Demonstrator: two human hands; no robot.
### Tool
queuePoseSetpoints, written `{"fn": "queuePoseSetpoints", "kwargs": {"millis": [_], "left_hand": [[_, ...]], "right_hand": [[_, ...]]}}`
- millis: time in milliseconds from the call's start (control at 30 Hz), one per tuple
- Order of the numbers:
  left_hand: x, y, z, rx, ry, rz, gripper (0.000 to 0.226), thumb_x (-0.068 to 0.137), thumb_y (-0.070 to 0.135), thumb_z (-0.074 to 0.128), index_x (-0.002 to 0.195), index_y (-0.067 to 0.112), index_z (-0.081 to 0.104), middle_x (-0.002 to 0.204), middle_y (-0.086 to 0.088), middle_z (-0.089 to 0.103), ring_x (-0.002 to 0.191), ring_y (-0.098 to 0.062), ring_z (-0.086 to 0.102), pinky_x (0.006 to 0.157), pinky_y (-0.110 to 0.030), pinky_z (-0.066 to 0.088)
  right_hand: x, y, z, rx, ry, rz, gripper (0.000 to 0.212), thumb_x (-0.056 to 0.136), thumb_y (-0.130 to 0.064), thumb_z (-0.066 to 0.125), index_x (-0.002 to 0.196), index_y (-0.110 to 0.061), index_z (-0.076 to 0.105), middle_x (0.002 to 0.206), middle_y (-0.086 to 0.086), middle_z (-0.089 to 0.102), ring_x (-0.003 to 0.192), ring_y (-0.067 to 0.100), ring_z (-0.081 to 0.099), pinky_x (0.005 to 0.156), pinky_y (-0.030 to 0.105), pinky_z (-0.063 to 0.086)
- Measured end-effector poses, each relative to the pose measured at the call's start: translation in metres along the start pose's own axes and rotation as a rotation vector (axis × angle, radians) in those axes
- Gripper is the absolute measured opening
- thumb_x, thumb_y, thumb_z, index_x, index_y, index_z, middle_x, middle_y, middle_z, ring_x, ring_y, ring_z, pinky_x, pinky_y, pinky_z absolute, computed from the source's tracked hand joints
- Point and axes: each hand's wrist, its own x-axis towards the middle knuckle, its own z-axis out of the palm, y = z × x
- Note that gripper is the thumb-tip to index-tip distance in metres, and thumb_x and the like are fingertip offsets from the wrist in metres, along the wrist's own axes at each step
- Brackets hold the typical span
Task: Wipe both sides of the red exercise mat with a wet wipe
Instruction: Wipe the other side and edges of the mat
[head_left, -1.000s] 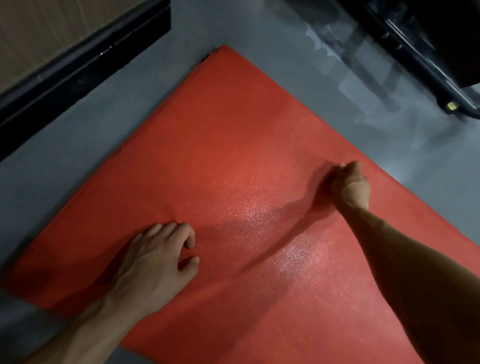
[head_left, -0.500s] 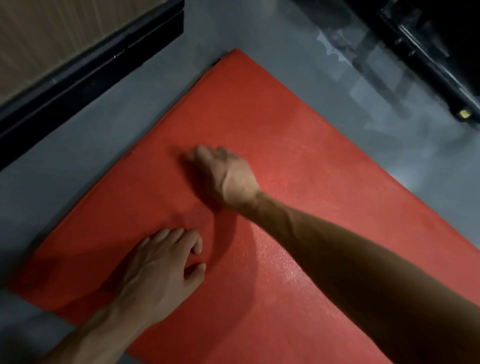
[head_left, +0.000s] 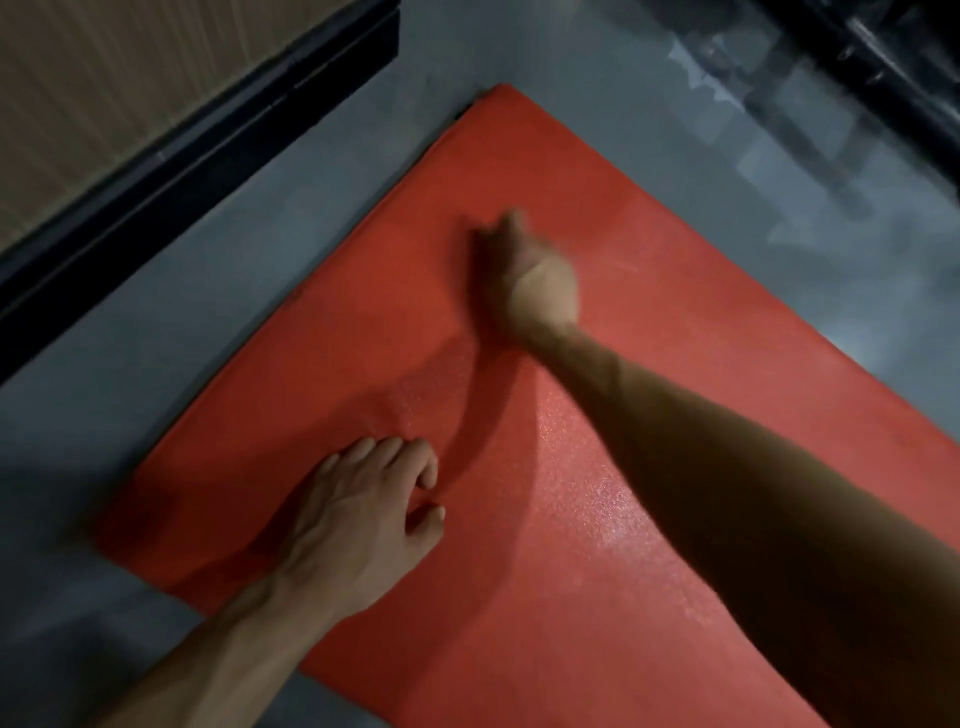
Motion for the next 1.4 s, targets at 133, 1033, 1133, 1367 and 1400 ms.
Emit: {"fn": "queuePoseSetpoints", "kwargs": {"millis": [133,1033,1133,1367,1400], "left_hand": [[0.004,-0.001,-0.002,-0.011,-0.024,-0.002,0.025,0.074,0.056,0.053,0.087,0.038,0.042,0.073,0.025,0.030,0.076,-0.011,0.048,0.068,-0.033,0.033],[0.010,0.041,-0.009,0.173,-0.288,-0.402,0.026,0.093,0.039,0.069,0.099,0.029,0.046,0.131,-0.010,0.056,0.125,-0.037,0.046,0.103,-0.049,0.034],[0.010,0.042,-0.007,0.177,-0.300,-0.424,0.026,0.093,0.039,0.070,0.100,0.029,0.047,0.132,-0.011,0.055,0.126,-0.039,0.045,0.103,-0.051,0.034],[0.009,0.049,-0.002,0.189,-0.268,-0.472,0.023,0.094,0.035,0.070,0.099,0.029,0.049,0.134,-0.015,0.053,0.128,-0.041,0.043,0.104,-0.053,0.034],[0.009,0.052,-0.003,0.183,-0.256,-0.479,0.022,0.094,0.035,0.069,0.099,0.029,0.049,0.133,-0.016,0.053,0.128,-0.041,0.042,0.105,-0.053,0.034]], "right_hand": [[-0.074,-0.042,0.004,0.066,-0.313,-0.796,0.020,0.101,-0.032,0.058,0.115,-0.018,0.062,0.096,0.003,0.068,0.088,0.026,0.065,0.069,0.032,0.046],[-0.335,0.259,-0.210,-0.188,-0.571,0.359,0.028,0.101,-0.047,0.045,0.096,-0.020,0.046,0.079,0.003,0.072,0.079,0.035,0.069,0.063,0.040,0.052],[-0.364,0.255,-0.237,-0.138,-0.643,0.427,0.017,0.100,-0.039,0.053,0.090,-0.025,0.050,0.068,-0.011,0.071,0.070,0.017,0.068,0.059,0.032,0.048],[-0.389,0.258,-0.326,-0.054,-0.626,0.420,0.013,0.098,-0.027,0.062,0.090,-0.027,0.052,0.068,-0.033,0.067,0.072,-0.014,0.064,0.060,0.020,0.050],[-0.387,0.262,-0.338,-0.022,-0.591,0.442,0.014,0.098,-0.024,0.063,0.089,-0.027,0.052,0.069,-0.032,0.068,0.085,-0.013,0.067,0.065,0.024,0.054]]}}
